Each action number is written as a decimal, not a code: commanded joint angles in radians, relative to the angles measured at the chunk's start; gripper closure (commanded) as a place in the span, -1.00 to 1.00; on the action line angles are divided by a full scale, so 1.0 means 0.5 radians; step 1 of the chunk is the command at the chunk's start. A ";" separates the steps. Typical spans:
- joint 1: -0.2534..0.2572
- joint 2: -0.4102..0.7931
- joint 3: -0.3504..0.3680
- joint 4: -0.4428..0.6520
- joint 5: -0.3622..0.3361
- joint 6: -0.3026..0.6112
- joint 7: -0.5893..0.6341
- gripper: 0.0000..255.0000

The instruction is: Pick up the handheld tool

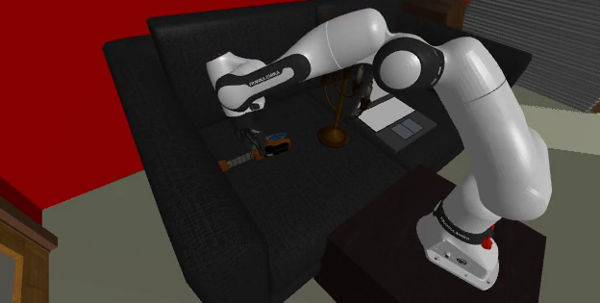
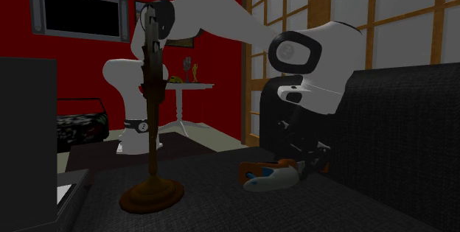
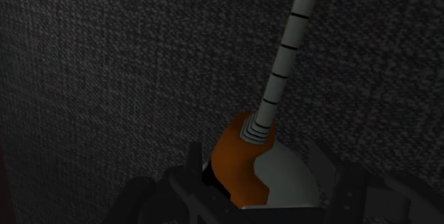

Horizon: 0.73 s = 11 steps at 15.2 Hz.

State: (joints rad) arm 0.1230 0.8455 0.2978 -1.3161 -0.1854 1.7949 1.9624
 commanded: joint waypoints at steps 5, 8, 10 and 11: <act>-0.004 -0.039 0.006 0.011 0.008 -0.050 -0.003 1.00; -0.007 -0.080 0.013 0.025 0.017 -0.103 -0.005 1.00; -0.009 -0.105 0.017 0.036 0.022 -0.140 -0.007 1.00; -0.009 -0.117 0.019 0.043 0.025 -0.159 -0.008 1.00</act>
State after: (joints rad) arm 0.1168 0.7910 0.3060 -1.3034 -0.1743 1.7283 1.9579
